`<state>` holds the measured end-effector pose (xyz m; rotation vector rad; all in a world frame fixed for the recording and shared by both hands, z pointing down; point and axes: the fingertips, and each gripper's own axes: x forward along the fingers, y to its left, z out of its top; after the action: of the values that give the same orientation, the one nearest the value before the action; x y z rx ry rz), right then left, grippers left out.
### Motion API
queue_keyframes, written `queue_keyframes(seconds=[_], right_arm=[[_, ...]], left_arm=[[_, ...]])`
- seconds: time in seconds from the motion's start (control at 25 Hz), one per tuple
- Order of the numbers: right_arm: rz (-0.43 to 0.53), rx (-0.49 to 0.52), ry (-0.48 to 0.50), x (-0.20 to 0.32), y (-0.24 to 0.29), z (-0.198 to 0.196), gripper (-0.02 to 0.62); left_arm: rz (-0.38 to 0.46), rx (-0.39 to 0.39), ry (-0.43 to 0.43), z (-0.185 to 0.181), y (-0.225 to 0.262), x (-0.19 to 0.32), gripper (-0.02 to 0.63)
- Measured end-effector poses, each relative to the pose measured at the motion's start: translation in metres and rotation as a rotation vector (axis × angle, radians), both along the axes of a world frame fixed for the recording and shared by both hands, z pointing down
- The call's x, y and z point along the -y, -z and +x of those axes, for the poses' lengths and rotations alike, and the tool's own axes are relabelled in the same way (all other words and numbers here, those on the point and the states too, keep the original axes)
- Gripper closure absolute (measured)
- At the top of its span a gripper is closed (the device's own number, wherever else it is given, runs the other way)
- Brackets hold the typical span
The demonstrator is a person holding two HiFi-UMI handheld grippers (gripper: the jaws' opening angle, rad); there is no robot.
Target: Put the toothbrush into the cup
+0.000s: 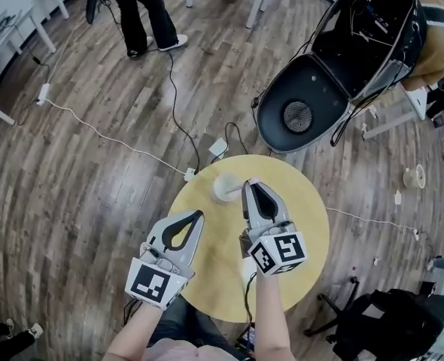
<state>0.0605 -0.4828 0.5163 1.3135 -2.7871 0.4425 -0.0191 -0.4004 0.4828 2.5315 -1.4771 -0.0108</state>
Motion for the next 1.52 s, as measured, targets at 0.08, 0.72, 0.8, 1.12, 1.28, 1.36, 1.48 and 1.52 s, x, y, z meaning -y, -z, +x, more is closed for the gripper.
queue_keyframes(seconds=[0.08,0.72,0.8,1.12,1.28,1.36,1.48,1.52], right_arm=[[-0.016,-0.011,0.008,0.008,-0.014,-0.005,0.566],[-0.111,-0.083,0.010,0.024,-0.073,-0.010,0.561],[-0.124,-0.094,0.020,0.022,-0.078,-0.011,0.540],[-0.147,-0.097,0.023,0.016,-0.080,-0.007,0.503],[-0.194,-0.111,0.009,0.009,-0.089,0.002,0.492],[-0.214,-0.115,-0.002,0.004,-0.094,0.008,0.491],[-0.224,-0.116,-0.011,-0.003,-0.096,0.012,0.489],[-0.223,-0.115,-0.014,-0.005,-0.095,0.013,0.489]], left_arm=[[-0.005,-0.009,0.008,-0.003,-0.003,0.006,0.606],[-0.097,-0.002,-0.012,-0.006,-0.027,0.017,0.606],[-0.097,-0.003,-0.015,-0.005,-0.026,0.016,0.606],[-0.092,-0.007,-0.021,-0.001,-0.025,0.016,0.606],[-0.084,-0.013,-0.023,0.000,-0.021,0.015,0.606],[-0.080,-0.014,-0.025,0.001,-0.018,0.014,0.606],[-0.074,-0.015,-0.029,0.001,-0.015,0.012,0.606],[-0.071,-0.016,-0.030,0.001,-0.014,0.011,0.606]])
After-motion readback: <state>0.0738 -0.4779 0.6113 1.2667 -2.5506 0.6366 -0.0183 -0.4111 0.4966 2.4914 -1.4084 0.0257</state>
